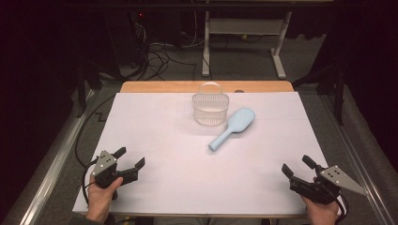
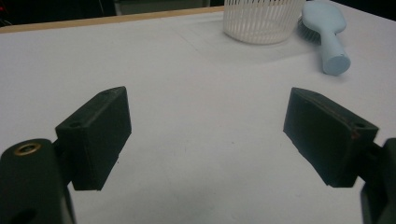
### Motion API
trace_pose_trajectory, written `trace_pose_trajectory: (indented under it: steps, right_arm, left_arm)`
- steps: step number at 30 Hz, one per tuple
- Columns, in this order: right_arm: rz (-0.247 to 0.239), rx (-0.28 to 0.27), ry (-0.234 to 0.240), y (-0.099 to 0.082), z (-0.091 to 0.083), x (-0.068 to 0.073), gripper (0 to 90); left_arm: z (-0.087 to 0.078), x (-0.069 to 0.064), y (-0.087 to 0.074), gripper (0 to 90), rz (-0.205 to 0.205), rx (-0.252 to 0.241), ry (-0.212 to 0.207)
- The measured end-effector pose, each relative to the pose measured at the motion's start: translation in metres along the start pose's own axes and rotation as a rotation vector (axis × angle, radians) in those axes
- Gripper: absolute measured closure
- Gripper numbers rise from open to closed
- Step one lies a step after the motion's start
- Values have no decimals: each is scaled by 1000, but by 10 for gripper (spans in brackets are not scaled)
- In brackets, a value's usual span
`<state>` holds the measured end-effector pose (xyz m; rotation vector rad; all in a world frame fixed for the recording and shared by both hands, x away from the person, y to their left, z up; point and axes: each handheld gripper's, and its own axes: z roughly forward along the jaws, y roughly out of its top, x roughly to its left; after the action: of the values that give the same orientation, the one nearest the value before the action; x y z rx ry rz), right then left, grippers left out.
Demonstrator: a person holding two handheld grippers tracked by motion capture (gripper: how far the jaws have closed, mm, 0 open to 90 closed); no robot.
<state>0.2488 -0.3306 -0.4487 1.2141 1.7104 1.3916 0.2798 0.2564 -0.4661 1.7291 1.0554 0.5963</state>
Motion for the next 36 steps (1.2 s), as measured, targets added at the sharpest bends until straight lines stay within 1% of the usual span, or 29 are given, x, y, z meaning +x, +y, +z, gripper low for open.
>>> trace_pose_trajectory:
  steps: [14, 19, 26, 36]
  right_arm:
    - [5, -20, -3, 0, -2, 1, 172]
    - [-5, -30, -1, 1, -2, 2, 178]
    - [5, -37, 7, 1, -2, 2, 181]
    - [-1, -57, 19, 4, -1, 4, 187]
  left_arm:
    - [0, -1, 0, 163, 1, -4, -5]
    - [1, -2, 0, 163, 7, 1, -3]
    - [1, -2, 0, 164, 10, -5, -2]
    - [1, -1, 0, 164, 10, -7, 3]
